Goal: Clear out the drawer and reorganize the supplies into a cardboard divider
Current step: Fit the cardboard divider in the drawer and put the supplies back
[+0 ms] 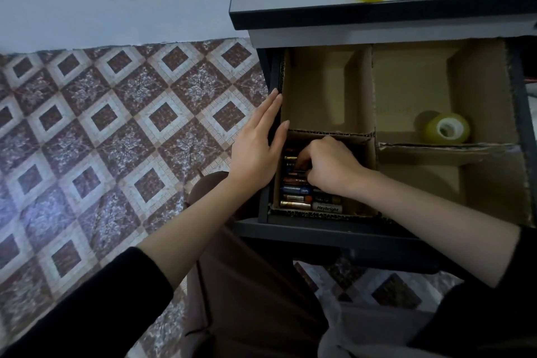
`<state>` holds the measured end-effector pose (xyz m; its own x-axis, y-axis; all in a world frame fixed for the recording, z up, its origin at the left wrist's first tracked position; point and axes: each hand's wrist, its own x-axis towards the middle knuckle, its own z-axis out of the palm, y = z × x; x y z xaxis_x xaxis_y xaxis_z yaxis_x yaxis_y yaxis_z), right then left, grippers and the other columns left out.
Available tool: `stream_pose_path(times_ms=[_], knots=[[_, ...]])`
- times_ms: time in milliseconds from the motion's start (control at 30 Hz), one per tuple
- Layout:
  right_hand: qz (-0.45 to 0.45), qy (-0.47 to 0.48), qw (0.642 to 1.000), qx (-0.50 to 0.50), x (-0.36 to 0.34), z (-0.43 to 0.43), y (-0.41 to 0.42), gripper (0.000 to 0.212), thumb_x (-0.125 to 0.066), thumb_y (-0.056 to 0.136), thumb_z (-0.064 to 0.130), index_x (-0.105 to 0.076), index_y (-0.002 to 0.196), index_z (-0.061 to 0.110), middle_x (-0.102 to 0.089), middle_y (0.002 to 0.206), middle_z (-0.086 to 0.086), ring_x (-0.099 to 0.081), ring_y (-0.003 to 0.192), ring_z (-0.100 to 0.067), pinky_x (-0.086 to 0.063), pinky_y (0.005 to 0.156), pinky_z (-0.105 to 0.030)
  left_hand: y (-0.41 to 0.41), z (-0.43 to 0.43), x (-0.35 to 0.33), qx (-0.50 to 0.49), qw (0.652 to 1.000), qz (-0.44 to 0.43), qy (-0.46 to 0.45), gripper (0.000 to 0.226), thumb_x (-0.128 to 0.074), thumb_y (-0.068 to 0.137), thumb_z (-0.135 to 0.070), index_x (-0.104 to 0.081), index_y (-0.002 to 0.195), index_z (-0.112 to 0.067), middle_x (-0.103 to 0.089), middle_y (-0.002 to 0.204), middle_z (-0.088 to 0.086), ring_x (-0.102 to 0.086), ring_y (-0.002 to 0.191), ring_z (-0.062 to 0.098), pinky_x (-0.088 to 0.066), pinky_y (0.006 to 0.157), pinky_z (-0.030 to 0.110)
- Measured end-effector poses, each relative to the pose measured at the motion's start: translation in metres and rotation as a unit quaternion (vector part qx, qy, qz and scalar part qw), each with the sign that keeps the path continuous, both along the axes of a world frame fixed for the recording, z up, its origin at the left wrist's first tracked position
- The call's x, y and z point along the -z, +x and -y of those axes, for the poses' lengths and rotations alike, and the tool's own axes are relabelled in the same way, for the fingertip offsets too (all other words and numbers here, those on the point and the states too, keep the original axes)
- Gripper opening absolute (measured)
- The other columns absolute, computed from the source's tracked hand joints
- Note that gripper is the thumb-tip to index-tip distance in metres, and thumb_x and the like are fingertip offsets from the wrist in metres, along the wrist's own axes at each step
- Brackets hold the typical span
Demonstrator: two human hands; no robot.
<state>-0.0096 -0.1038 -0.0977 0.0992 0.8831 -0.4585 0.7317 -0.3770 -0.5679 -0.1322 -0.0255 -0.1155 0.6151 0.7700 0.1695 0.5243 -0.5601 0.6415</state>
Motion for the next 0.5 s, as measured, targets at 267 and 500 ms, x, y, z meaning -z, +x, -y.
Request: stream_pose_path(times_ms=[267, 500], knots=[[-0.006, -0.011, 0.996, 0.090, 0.002, 0.005, 0.000, 0.025, -0.059, 0.085, 0.002, -0.068, 0.108, 0.008, -0.066, 0.106, -0.009, -0.061, 0.097, -0.023, -0.053, 0.086, -0.032, 0.000, 0.000, 0.001, -0.004, 1.000, 0.004, 0.008, 0.046, -0.043, 0.098, -0.026, -0.037, 0.142, -0.014, -0.034, 0.150, -0.004, -0.039, 0.132, 0.010, -0.050, 0.083, 0.024], [-0.196, -0.124, 0.936, 0.265, 0.010, 0.014, 0.004, 0.014, -0.055, 0.088, -0.004, -0.058, 0.100, 0.004, -0.060, 0.102, -0.013, -0.067, 0.084, -0.029, -0.058, 0.077, -0.035, 0.000, 0.000, 0.002, -0.006, 1.000, 0.006, 0.028, 0.047, -0.041, 0.096, -0.026, -0.039, 0.141, -0.012, -0.037, 0.148, -0.001, -0.035, 0.126, -0.001, -0.036, 0.081, 0.003]])
